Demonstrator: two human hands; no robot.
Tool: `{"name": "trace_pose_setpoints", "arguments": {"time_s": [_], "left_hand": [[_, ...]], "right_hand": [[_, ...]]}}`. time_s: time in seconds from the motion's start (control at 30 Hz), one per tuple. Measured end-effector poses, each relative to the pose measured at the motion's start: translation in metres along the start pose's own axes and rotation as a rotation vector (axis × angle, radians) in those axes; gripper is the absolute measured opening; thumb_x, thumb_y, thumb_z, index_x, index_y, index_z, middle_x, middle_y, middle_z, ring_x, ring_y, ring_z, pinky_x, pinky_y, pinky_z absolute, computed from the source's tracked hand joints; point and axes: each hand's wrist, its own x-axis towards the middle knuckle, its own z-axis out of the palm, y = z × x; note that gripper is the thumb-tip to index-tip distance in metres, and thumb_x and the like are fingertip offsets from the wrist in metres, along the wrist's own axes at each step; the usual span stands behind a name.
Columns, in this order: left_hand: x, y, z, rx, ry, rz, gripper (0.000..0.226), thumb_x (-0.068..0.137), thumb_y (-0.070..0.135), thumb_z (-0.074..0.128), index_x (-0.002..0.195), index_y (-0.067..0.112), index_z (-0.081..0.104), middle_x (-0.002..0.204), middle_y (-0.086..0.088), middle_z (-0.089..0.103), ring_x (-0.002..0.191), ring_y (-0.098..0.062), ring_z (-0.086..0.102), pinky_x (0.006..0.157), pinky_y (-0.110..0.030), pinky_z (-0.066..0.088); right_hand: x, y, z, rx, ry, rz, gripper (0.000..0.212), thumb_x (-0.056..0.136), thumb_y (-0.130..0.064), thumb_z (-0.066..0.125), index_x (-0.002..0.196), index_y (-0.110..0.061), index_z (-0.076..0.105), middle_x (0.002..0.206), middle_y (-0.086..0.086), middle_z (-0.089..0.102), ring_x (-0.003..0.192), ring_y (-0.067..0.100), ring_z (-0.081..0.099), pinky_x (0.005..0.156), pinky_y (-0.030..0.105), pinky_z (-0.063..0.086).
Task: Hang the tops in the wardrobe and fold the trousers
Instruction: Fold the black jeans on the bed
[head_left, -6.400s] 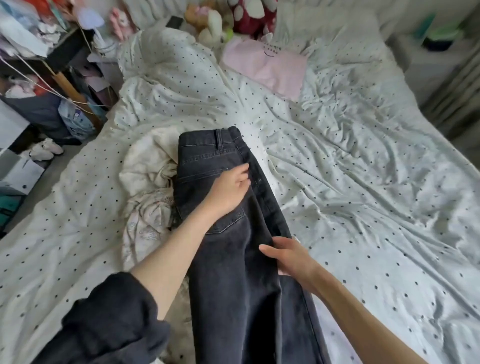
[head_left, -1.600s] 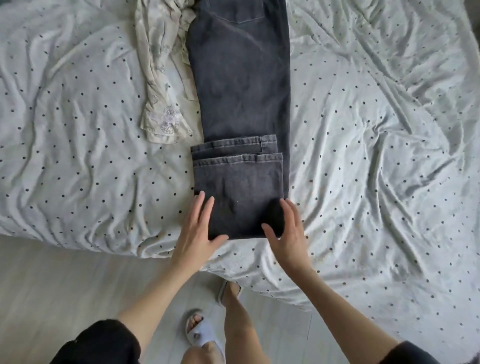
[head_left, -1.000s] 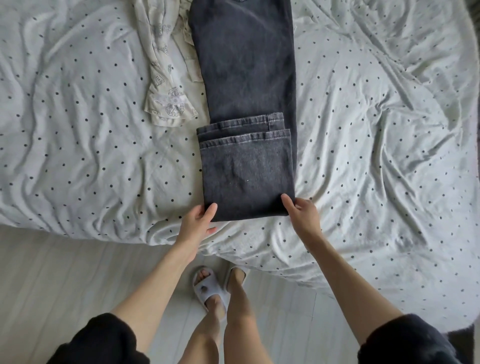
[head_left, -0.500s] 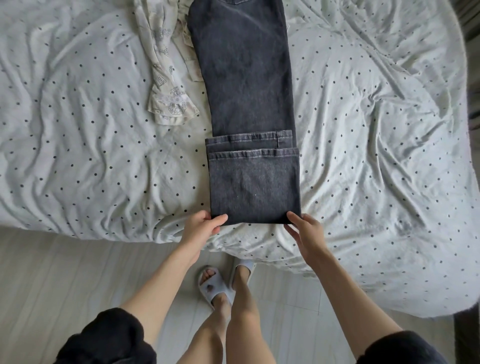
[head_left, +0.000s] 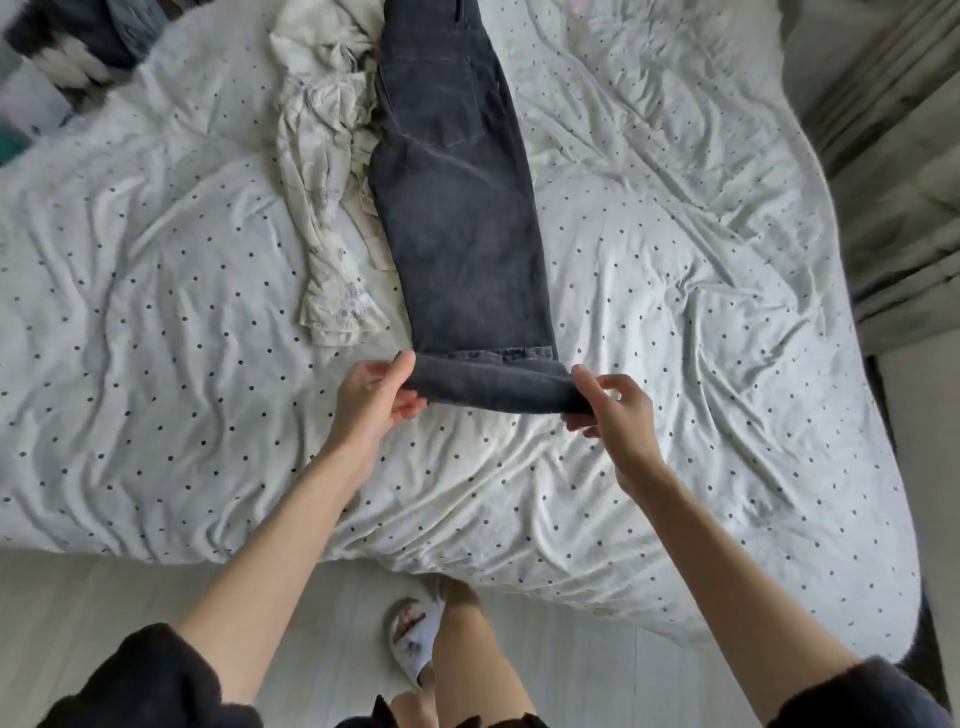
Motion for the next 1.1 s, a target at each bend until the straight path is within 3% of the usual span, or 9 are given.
{"name": "trace_pose_setpoints", "arguments": {"time_s": [0.17,0.27,0.4,0.5,0.63,0.73,0.83,0.97,1.1], "left_hand": [[0.074,0.054,0.028,0.12,0.058,0.118,0.029,0.094,0.028,0.055,0.113,0.006,0.053,0.079,-0.004,0.065,0.076,-0.014,0.063,0.075,-0.025,0.053],[0.117,0.053,0.032,0.306,0.035,0.068,0.043,0.093,0.027,0.057,0.132,0.011,0.046,0.112,-0.003,0.065,0.098,-0.015,0.059,0.096,-0.034,0.045],[0.148,0.013,0.029,0.396,0.021,-0.06,0.069,0.088,0.027,0.065,0.145,0.019,0.028,0.139,0.001,0.04,0.126,-0.017,0.042,0.105,-0.036,0.037],[0.152,-0.018,0.022,0.316,-0.016,-0.177,0.062,0.079,0.048,0.069,0.131,0.022,0.047,0.132,0.006,0.051,0.119,-0.014,0.051,0.104,-0.041,0.042],[0.154,-0.034,0.02,0.245,-0.069,-0.253,0.027,0.083,0.049,0.063,0.101,0.029,0.058,0.115,0.005,0.063,0.111,-0.015,0.058,0.102,-0.043,0.044],[0.155,-0.03,0.018,0.2,-0.088,-0.319,0.04,0.082,0.047,0.066,0.111,0.02,0.057,0.117,0.002,0.064,0.111,-0.016,0.06,0.097,-0.04,0.047],[0.153,-0.02,0.019,0.183,-0.124,-0.356,0.043,0.085,0.038,0.066,0.117,0.011,0.057,0.114,-0.002,0.067,0.102,-0.016,0.064,0.074,-0.029,0.051],[0.138,-0.003,0.025,0.233,-0.138,-0.316,0.021,0.09,0.031,0.061,0.104,0.014,0.064,0.107,-0.002,0.069,0.097,-0.015,0.065,0.072,-0.029,0.05],[0.104,0.01,0.011,0.277,-0.184,-0.342,0.015,0.092,0.027,0.059,0.096,0.014,0.065,0.081,0.004,0.068,0.063,-0.002,0.06,0.056,-0.021,0.045]], "right_hand": [[0.072,-0.067,0.021,0.008,-0.078,-0.143,0.028,0.092,-0.032,0.055,0.112,-0.012,0.055,0.078,0.005,0.07,0.072,0.014,0.065,0.068,0.022,0.048],[0.121,-0.08,0.036,-0.176,-0.233,-0.202,0.037,0.093,-0.023,0.054,0.129,-0.017,0.052,0.087,-0.002,0.065,0.081,0.012,0.061,0.078,0.022,0.047],[0.168,-0.055,0.045,-0.509,-0.2,-0.173,0.054,0.089,-0.028,0.061,0.139,-0.018,0.042,0.112,0.002,0.049,0.102,0.017,0.053,0.094,0.028,0.042],[0.171,-0.027,0.041,-0.44,-0.231,0.007,0.05,0.087,-0.037,0.064,0.127,-0.011,0.053,0.118,0.002,0.056,0.105,0.018,0.058,0.093,0.029,0.046],[0.175,-0.007,0.04,-0.337,-0.259,0.097,0.037,0.085,-0.046,0.062,0.095,-0.011,0.067,0.087,-0.005,0.068,0.083,0.011,0.063,0.071,0.021,0.049],[0.178,-0.009,0.042,-0.316,-0.263,0.143,0.043,0.086,-0.043,0.062,0.062,-0.012,0.046,0.057,-0.009,0.043,0.054,0.007,0.041,0.048,0.013,0.03],[0.184,-0.017,0.042,-0.336,-0.32,0.244,0.043,0.084,-0.048,0.063,0.069,-0.009,0.051,0.061,-0.004,0.043,0.056,0.01,0.041,0.05,0.016,0.031],[0.178,-0.022,0.038,-0.259,-0.317,0.322,0.048,0.08,-0.046,0.069,0.09,0.001,0.067,0.078,0.003,0.064,0.069,0.017,0.06,0.063,0.028,0.051],[0.139,-0.027,0.031,-0.234,-0.315,0.301,0.035,0.082,-0.038,0.07,0.093,-0.006,0.067,0.093,0.004,0.069,0.082,0.015,0.065,0.064,0.024,0.051]]}}
